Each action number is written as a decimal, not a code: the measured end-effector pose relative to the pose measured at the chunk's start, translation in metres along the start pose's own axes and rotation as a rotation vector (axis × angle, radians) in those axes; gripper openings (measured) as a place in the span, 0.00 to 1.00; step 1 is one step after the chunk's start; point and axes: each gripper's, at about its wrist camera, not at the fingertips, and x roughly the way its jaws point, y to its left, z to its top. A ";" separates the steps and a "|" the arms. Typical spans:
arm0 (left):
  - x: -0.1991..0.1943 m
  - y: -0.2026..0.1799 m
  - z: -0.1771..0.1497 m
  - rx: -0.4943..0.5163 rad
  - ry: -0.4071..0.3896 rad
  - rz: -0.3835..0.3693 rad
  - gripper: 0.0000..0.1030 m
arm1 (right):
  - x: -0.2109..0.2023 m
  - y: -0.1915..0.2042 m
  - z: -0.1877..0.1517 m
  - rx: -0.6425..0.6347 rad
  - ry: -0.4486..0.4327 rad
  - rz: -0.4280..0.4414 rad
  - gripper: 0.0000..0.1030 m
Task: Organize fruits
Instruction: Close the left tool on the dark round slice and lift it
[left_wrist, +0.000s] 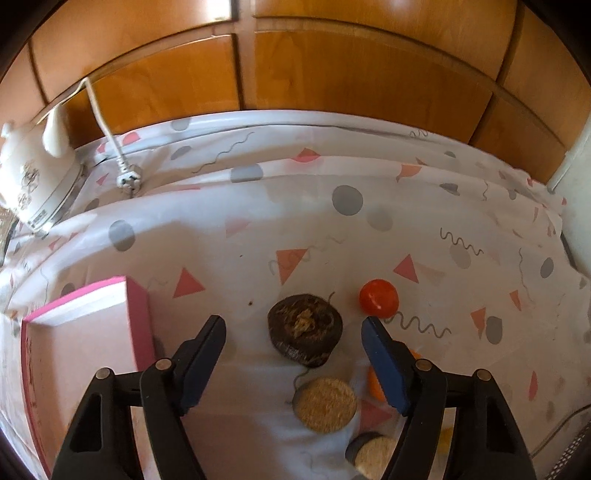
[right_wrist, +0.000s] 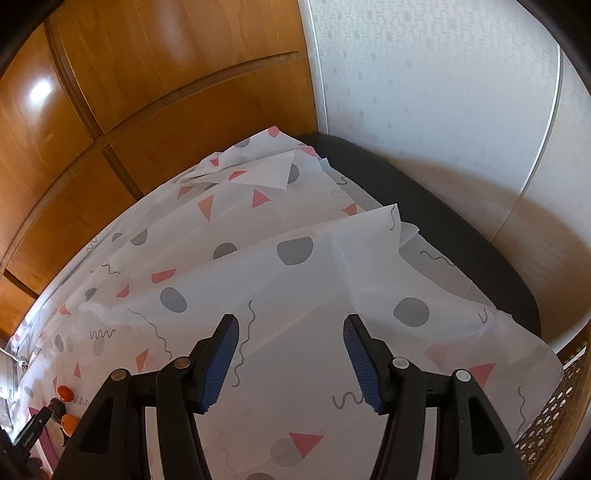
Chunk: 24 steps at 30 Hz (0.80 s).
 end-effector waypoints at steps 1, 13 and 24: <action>0.002 -0.002 0.001 0.008 0.003 0.005 0.73 | 0.000 0.001 0.000 -0.003 0.001 0.000 0.58; 0.029 0.000 0.006 0.006 0.047 0.024 0.70 | 0.000 -0.004 0.001 0.019 -0.006 -0.001 0.58; 0.032 0.012 0.003 -0.060 0.033 -0.054 0.49 | 0.001 -0.009 0.004 0.040 -0.011 -0.007 0.58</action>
